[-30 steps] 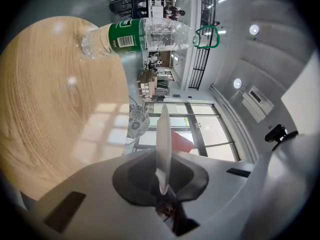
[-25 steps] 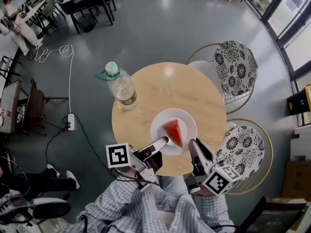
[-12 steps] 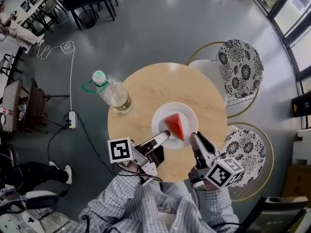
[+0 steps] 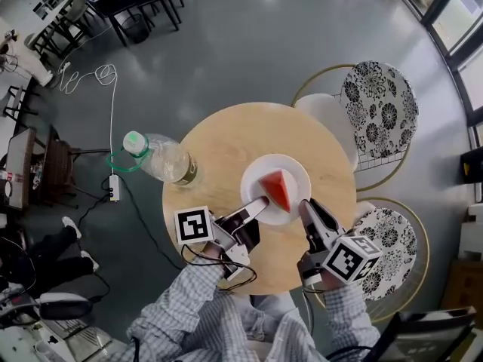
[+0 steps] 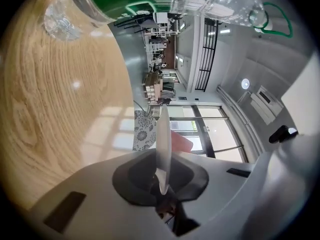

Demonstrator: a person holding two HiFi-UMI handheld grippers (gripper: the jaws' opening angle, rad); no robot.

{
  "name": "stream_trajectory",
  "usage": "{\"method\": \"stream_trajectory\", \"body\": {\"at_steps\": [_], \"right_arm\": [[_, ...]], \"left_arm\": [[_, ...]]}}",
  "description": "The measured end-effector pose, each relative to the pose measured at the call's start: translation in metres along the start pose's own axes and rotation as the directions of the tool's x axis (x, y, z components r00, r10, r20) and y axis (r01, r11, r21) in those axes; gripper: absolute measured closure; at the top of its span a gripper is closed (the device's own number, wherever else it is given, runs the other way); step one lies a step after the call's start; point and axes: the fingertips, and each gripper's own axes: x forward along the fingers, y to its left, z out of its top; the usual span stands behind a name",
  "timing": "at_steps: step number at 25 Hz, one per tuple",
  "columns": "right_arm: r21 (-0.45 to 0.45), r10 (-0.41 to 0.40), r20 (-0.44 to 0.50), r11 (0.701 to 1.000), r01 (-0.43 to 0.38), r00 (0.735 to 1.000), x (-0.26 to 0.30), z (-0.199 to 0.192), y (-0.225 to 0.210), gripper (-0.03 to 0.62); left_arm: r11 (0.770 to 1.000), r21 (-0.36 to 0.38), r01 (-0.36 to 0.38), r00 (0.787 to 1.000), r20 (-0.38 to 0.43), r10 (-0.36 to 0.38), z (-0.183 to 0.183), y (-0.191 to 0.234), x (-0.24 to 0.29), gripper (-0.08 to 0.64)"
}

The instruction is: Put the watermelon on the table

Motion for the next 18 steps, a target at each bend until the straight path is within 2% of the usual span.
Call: {"method": "stream_trajectory", "body": {"at_steps": [7,18], "right_arm": [[-0.036,-0.049,-0.036,0.998,0.048,0.998,0.025,0.019,-0.026,0.515],[-0.091,-0.111,-0.081,0.990,0.103,0.991,0.066,0.042,-0.069,0.514]], "left_arm": [[1.000,-0.006,0.004,1.000,0.013,-0.004,0.022,0.013,0.032,0.529],[0.999,-0.007,-0.033,0.999,0.008,0.033,0.057,0.042,0.075,0.529]]}}
